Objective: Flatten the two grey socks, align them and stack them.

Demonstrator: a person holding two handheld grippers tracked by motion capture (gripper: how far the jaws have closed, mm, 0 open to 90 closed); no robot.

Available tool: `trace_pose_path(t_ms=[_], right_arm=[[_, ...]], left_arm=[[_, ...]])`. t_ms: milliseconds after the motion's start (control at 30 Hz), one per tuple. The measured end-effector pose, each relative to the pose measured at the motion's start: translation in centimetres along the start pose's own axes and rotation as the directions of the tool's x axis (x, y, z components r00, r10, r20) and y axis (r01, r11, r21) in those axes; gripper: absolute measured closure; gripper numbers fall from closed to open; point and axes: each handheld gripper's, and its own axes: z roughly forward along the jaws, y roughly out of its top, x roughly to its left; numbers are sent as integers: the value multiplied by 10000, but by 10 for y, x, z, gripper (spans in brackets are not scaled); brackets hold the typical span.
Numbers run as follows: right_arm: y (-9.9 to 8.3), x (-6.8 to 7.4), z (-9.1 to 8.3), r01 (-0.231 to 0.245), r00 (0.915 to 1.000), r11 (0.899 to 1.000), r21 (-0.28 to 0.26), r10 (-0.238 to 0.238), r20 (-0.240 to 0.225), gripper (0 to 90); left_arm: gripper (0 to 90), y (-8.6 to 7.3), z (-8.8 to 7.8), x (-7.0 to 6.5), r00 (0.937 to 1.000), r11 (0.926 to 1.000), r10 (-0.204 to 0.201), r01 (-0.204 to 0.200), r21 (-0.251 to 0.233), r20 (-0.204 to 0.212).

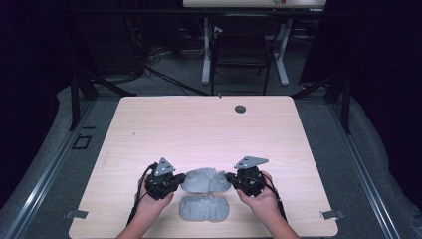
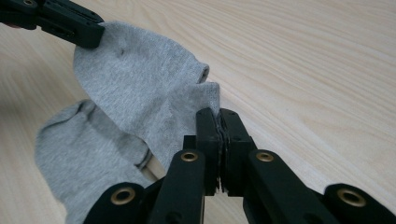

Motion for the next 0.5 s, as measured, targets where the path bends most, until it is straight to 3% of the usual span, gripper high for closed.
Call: trace_pose_path(t_ms=[500], right_arm=[[-4,21,-19,282,9988,9996,78,-278,-399,878]], left_arm=[[875,-14,-24,-11,9996,9999,-21,24,-104,269]])
